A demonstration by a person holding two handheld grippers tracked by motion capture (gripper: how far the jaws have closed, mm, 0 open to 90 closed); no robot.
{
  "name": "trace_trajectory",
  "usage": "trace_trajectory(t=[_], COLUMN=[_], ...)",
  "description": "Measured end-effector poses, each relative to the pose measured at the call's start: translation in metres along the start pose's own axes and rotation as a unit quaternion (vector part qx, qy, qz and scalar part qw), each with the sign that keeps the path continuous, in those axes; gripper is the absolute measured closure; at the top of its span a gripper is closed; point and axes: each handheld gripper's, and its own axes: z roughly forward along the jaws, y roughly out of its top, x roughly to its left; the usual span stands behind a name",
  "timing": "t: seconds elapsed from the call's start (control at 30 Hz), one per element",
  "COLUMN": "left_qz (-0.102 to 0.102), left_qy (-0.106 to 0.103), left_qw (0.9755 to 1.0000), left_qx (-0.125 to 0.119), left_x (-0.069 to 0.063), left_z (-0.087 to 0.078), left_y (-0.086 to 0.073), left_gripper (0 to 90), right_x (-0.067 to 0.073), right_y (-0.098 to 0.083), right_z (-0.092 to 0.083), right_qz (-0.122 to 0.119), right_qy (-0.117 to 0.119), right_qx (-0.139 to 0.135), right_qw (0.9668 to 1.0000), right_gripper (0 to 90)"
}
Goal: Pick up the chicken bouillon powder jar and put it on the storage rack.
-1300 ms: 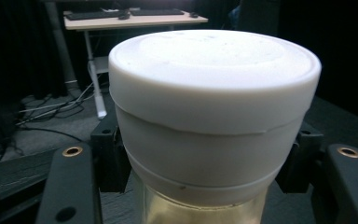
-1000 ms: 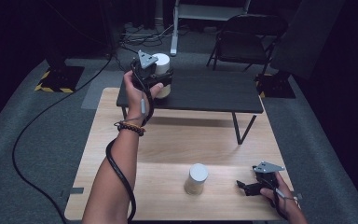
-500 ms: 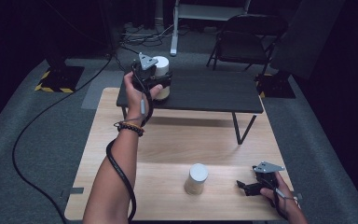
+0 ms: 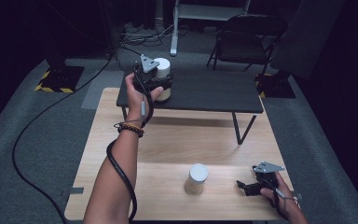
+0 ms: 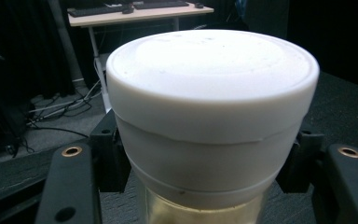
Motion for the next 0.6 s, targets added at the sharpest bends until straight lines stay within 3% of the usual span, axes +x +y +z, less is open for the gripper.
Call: trace_trajectory(t=[0.33, 0.6], left_qz=[0.005, 0.009], left_qy=[0.0, 0.004], left_qw=[1.0, 0.9999], left_qx=[-0.003, 0.006], left_x=[-0.0006, 0.0005], left_z=[0.0003, 0.0037], left_y=[-0.0023, -0.0032], left_gripper=[33.4, 27.2], right_x=[0.0, -0.0006], right_y=[0.0, -0.0001], right_z=[0.0, -0.0001], right_qz=[0.0, -0.001], right_qy=[0.0, 0.001], right_qx=[0.0, 0.0], right_qw=[1.0, 1.0], right_gripper=[0.0, 0.0])
